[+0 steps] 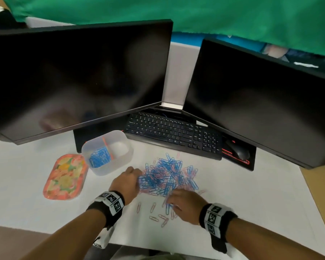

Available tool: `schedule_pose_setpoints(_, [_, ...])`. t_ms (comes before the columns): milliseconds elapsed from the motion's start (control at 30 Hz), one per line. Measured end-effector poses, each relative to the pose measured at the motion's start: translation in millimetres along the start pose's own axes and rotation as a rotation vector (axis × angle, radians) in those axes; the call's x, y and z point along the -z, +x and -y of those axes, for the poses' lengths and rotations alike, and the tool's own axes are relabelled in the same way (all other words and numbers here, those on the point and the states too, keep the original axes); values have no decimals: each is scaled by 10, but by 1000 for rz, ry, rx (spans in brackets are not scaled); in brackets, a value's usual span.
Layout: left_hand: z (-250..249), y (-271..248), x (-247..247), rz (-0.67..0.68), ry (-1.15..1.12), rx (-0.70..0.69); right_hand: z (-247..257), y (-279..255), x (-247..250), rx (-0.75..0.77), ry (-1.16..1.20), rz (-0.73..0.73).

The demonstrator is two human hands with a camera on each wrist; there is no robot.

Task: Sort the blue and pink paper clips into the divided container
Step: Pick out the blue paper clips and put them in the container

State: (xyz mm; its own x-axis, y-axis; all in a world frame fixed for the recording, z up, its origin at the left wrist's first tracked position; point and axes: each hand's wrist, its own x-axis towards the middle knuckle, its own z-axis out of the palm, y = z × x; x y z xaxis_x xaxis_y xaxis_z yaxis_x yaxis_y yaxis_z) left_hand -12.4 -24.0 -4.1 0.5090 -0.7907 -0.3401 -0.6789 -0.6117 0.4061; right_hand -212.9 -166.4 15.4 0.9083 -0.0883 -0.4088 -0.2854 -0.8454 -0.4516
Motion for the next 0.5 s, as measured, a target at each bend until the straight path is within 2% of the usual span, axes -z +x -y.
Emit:
schedule_pose_setpoints(67, [55,14,-10,1,27,16,37,45,-75,95,-106,10])
schedule_pose_setpoints(200, [115,16,24,10,11,58,-1,169,-184,181,-301,27])
schedule_pose_setpoints(333, [142,-9,34,18,-79,111,-13,231,-180,245,-365,80])
schedule_pose_setpoints(500, [170,-15,77,17,-196,148,8,248,-192,265,-411,47])
